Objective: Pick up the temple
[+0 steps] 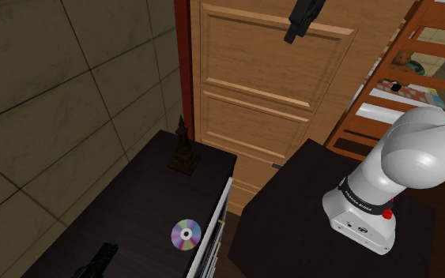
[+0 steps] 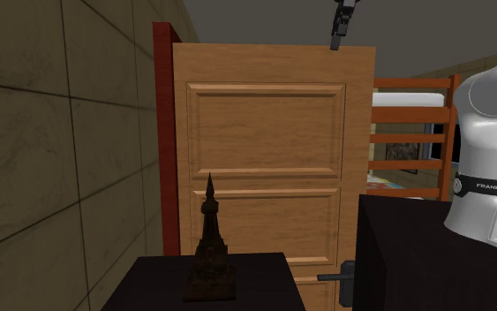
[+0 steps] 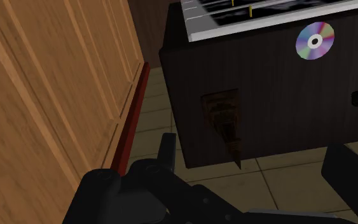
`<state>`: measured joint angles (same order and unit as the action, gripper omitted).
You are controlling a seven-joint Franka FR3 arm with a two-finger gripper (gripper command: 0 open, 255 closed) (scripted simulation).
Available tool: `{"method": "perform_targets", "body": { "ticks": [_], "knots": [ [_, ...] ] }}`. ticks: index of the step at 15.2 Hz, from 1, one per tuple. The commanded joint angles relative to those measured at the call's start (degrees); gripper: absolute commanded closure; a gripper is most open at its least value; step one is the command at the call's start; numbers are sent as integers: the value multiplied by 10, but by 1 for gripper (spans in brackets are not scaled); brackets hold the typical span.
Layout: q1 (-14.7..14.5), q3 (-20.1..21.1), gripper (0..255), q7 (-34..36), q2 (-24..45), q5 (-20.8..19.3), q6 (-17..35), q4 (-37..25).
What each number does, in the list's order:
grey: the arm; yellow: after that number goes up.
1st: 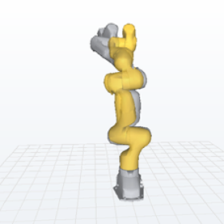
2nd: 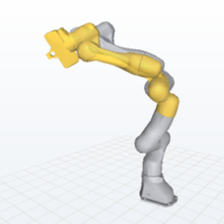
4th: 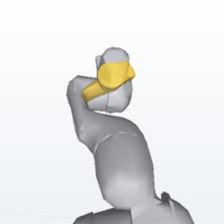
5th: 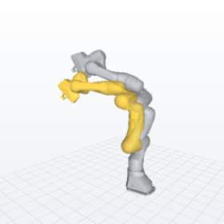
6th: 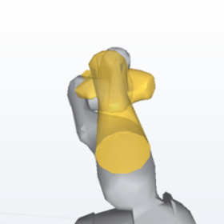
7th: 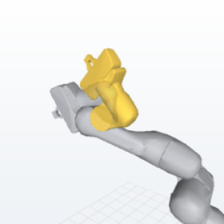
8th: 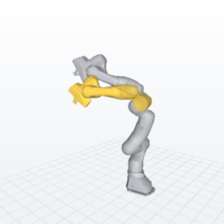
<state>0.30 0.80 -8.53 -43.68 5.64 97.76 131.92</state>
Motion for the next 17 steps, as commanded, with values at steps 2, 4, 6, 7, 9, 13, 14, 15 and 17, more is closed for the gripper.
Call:
{"method": "perform_targets", "body": {
  "ticks": [2,4,6,7,9,13,14,15,17],
  "knots": [
    [-2,4,0,-1,3,2,24,16],
    [-7,12,0,-4,12,5,73,46],
    [-12,20,0,-6,26,8,123,72],
    [-14,24,0,-7,34,10,148,83],
    [-19,33,0,-9,55,13,199,104],
    [-28,50,0,-13,108,18,303,134],
    [-29,54,0,-13,124,19,330,139],
    [-31,58,0,-14,142,19,356,143],
    [-34,67,0,-14,179,18,408,148]
  ]
}}
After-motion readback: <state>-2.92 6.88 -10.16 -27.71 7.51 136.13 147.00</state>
